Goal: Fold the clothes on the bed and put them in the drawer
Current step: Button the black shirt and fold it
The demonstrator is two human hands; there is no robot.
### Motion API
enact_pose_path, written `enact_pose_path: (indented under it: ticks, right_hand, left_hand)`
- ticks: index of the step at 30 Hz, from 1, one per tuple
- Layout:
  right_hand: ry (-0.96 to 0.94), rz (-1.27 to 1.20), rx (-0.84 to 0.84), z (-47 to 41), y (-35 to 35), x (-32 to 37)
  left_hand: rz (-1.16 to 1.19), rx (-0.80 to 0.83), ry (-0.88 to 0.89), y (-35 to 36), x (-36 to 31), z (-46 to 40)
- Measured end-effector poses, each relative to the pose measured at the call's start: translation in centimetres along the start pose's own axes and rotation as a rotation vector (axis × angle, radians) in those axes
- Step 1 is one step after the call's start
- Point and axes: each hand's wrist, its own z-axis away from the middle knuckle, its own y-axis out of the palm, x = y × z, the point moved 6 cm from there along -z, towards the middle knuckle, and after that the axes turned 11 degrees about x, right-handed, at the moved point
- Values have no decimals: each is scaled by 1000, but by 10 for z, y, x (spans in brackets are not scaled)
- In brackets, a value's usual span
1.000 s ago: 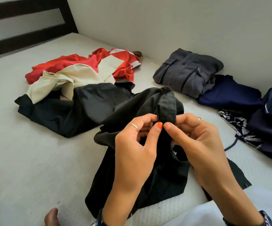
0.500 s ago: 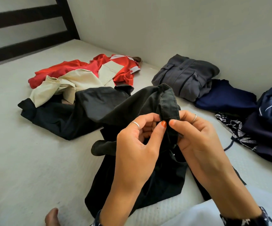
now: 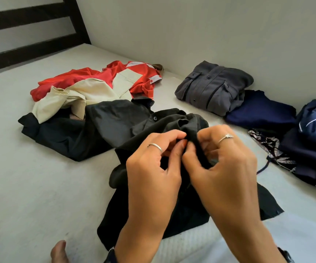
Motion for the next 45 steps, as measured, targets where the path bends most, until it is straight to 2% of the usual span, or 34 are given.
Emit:
enact_pose_path:
  ticks: [4, 12, 22, 28, 33, 41, 45]
  right_hand:
    - [58, -186, 49, 4, 0, -4]
    - [60, -191, 70, 2, 3, -11]
    - [72, -376, 134, 6, 11, -12]
    - [243, -557, 184, 4, 14, -27]
    - [313, -650, 258, 5, 21, -30]
    - [340, -581, 280, 7, 24, -34]
    - [254, -390, 231, 7, 22, -31]
  left_hand:
    - [30, -1, -47, 1, 4, 5]
    - [339, 51, -241, 10, 14, 8]
    - [501, -5, -361, 13, 28, 6]
    - [585, 18, -422, 16, 33, 8]
    - [557, 56, -465, 18, 37, 12]
    - [473, 106, -466, 18, 32, 14]
    - [500, 148, -489, 22, 28, 14]
